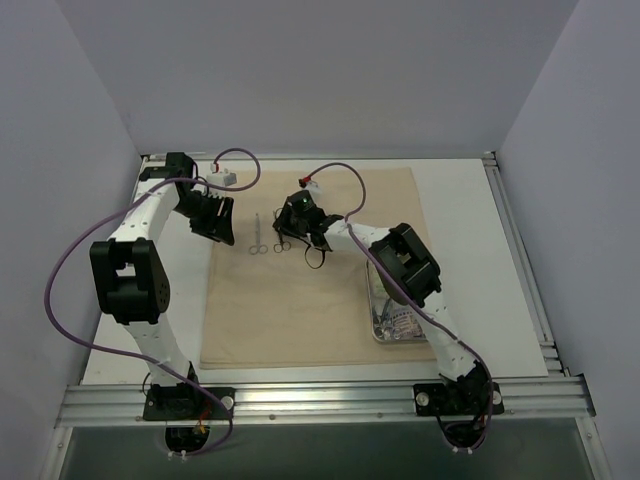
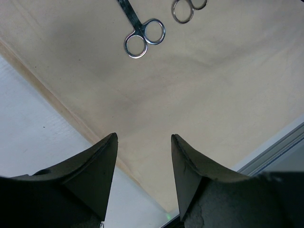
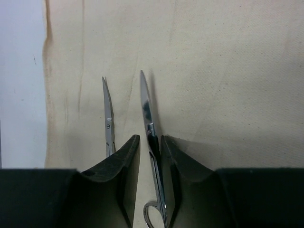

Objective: Open and lay out the surgical kit
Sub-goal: Place the medical item in the surgical kit.

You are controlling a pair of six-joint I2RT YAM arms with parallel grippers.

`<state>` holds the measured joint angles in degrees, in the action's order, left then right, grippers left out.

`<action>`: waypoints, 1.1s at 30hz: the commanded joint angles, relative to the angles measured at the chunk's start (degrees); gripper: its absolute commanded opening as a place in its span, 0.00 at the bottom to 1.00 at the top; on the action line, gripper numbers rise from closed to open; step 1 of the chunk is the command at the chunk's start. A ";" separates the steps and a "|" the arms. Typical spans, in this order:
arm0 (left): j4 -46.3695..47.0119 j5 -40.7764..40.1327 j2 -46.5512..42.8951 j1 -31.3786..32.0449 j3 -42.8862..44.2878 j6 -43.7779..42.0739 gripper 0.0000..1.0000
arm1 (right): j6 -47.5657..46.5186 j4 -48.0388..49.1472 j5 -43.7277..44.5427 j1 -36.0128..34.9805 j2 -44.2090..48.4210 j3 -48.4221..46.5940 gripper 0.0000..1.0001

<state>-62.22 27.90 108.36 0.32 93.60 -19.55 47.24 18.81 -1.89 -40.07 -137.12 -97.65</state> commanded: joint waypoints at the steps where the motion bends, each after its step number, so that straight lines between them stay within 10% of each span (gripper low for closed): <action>1: 1.04 1.02 -0.07 -0.05 0.26 -0.40 0.58 | -0.40 -4.30 3.82 0.70 4.04 2.28 0.23; 10: 0.87 1.10 -0.34 -0.05 0.44 -0.40 0.58 | -6.72 -11.77 13.83 -1.23 11.08 2.90 0.27; 18: 1.13 1.19 -0.07 -0.05 0.35 -0.22 0.58 | -7.16 -11.69 10.77 -1.58 9.95 6.51 0.01; 33: 0.87 1.19 0.19 -0.05 0.26 -0.14 0.58 | -7.34 -11.78 8.13 -3.17 7.57 5.54 0.00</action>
<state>-62.22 27.88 108.49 0.32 93.60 -19.53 40.23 7.68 6.39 -42.85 -128.31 -91.37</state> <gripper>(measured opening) 0.580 0.002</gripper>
